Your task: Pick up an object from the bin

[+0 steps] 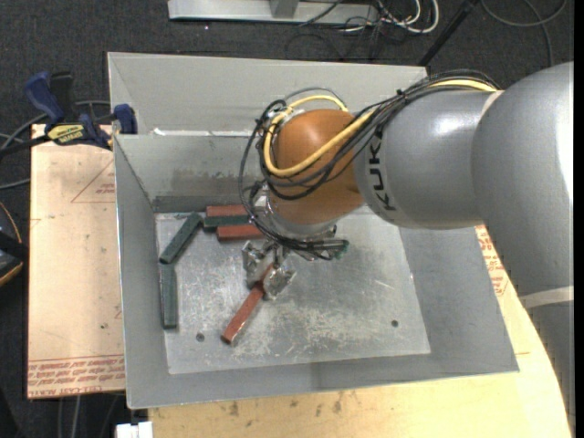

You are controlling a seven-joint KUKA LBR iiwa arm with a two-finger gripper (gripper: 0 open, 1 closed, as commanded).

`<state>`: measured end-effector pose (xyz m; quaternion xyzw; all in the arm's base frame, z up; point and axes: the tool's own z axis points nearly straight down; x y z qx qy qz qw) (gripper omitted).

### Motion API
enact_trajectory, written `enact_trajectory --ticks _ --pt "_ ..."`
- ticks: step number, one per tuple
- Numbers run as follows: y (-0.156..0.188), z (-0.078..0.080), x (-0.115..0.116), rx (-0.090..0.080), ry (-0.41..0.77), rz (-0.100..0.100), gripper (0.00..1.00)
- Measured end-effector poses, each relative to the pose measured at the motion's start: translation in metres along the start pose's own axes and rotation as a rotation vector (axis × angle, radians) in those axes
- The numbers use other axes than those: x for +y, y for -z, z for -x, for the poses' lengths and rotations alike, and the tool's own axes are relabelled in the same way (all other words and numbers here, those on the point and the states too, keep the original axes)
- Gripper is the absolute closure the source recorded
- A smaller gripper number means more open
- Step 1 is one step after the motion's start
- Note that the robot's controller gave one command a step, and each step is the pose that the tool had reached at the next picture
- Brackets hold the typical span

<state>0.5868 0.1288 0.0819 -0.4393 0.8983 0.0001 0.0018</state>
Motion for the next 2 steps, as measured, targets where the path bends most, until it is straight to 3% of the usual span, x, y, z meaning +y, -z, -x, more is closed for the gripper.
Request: enact_trajectory --ticks 1,2 --pt "0.0 0.0 0.0 0.0 0.0 0.0 1.0" --pt "0.159 0.005 -0.017 -0.004 -0.01 -0.003 1.0"
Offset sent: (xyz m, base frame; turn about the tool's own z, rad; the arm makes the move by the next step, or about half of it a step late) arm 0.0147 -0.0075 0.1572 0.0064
